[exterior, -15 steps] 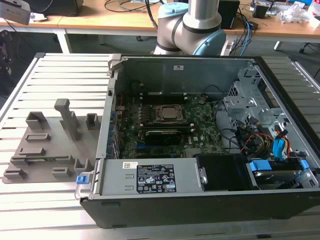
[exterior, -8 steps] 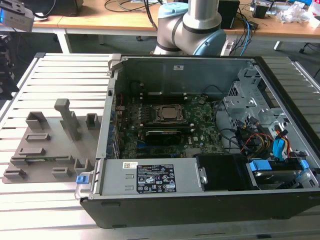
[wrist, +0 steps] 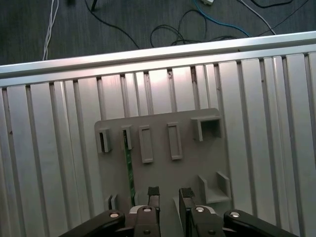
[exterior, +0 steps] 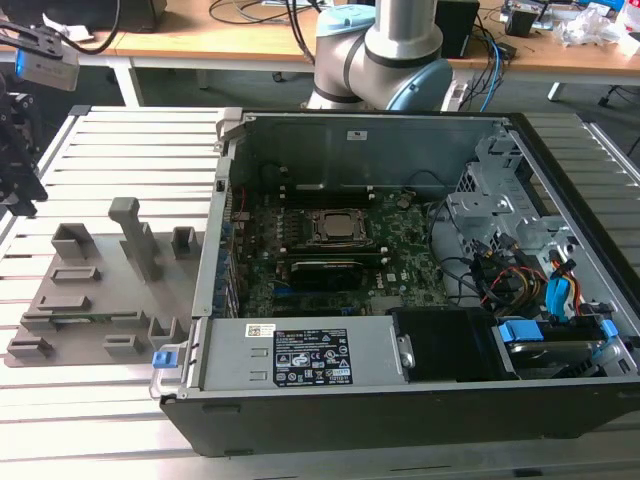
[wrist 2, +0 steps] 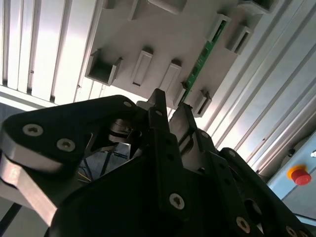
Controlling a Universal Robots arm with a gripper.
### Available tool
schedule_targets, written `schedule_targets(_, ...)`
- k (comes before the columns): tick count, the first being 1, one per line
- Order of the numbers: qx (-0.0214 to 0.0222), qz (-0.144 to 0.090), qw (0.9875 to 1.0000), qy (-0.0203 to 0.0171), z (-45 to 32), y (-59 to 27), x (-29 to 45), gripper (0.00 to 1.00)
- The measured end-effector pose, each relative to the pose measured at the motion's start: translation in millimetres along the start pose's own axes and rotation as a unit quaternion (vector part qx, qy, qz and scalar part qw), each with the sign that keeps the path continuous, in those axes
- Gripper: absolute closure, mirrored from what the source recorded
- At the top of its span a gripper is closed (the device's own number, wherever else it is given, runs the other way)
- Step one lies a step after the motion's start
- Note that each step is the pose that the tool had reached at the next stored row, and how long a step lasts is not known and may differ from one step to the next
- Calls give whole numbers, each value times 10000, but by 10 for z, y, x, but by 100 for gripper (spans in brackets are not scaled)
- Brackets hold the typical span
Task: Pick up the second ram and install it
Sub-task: 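Pick up the second ram and move it above second insertion slot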
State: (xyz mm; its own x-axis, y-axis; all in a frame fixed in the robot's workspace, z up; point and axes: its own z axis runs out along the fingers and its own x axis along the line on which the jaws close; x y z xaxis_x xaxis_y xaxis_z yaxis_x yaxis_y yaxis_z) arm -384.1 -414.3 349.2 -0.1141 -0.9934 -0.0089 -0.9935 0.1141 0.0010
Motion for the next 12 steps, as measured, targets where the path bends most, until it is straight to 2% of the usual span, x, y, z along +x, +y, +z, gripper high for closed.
schedule_targets(12,-1,0,10000,1,138,0,1,70)
